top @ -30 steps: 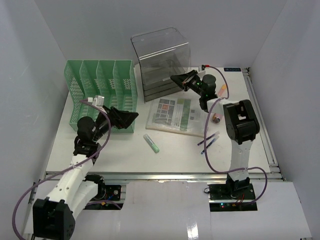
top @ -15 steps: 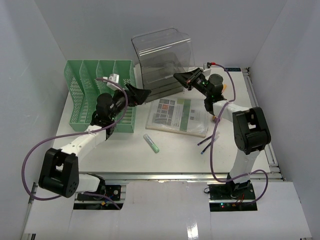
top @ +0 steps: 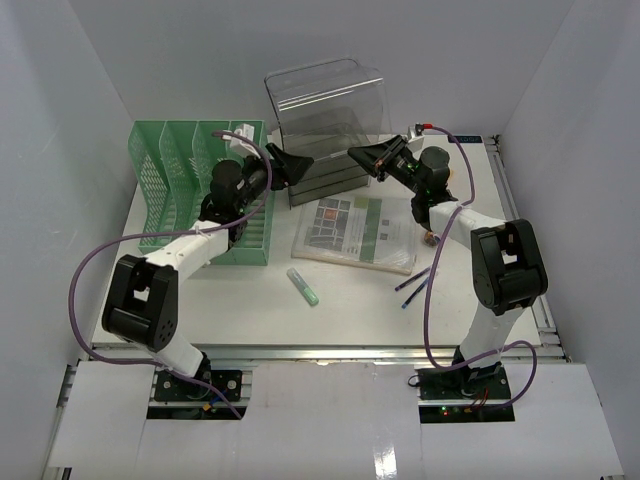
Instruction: Organize the desk
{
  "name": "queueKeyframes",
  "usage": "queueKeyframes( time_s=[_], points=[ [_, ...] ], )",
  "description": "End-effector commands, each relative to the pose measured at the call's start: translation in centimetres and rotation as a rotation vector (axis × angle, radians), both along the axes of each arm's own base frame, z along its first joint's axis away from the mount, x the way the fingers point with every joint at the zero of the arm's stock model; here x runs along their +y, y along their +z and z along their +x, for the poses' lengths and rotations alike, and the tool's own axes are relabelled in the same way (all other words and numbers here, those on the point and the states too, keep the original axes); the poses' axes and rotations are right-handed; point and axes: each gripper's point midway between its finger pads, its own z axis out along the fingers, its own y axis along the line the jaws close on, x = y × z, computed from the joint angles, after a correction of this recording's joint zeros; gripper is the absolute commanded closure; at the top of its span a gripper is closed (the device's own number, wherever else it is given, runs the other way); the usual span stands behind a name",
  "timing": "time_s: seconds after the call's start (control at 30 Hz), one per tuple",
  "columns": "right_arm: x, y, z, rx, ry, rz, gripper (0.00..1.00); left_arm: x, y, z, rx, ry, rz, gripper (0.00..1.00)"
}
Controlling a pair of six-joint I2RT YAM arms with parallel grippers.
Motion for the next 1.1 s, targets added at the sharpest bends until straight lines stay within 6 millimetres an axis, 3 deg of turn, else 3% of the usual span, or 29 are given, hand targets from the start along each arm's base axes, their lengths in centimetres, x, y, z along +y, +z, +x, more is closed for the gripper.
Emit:
queueKeyframes(
  time_s=[0.0, 0.23, 0.5, 0.67, 0.77, 0.9, 1.07],
  points=[
    [-0.1, 2.8, -1.5, -0.108, 0.03, -0.007, 0.92, -1.3, 3.0, -0.3, -0.064, -0.073, -0.035, 0.23],
    [0.0, 2.1, -1.5, -0.098, 0.036, -0.013, 0.92, -2.8, 2.3, -0.9, -0.028, -0.174, -0.055, 0.45],
    [0.1, 1.8, -1.7, -0.09, 0.047, -0.016, 0.88, -3.6, 3.3, -0.9, -0.008, -0.233, -0.088, 0.71],
    [0.2, 1.6, -2.3, -0.102, 0.075, -0.029, 0.76, -3.2, 4.3, -0.6, -0.011, -0.197, -0.11, 0.8],
    [-0.1, 1.3, -2.8, -0.12, 0.079, -0.052, 0.61, -3.1, 5.0, -0.8, -0.022, -0.192, -0.119, 0.81],
    [-1.7, -1.5, -3.5, -0.122, 0.049, -0.168, 0.39, -2.8, 5.9, -1.0, -0.037, -0.183, -0.126, 0.82],
    [-4.6, -4.9, -5.2, -0.163, 0.018, -0.34, 0.32, -1.9, 6.3, -1.4, -0.041, -0.169, -0.152, 0.83]
  ],
)
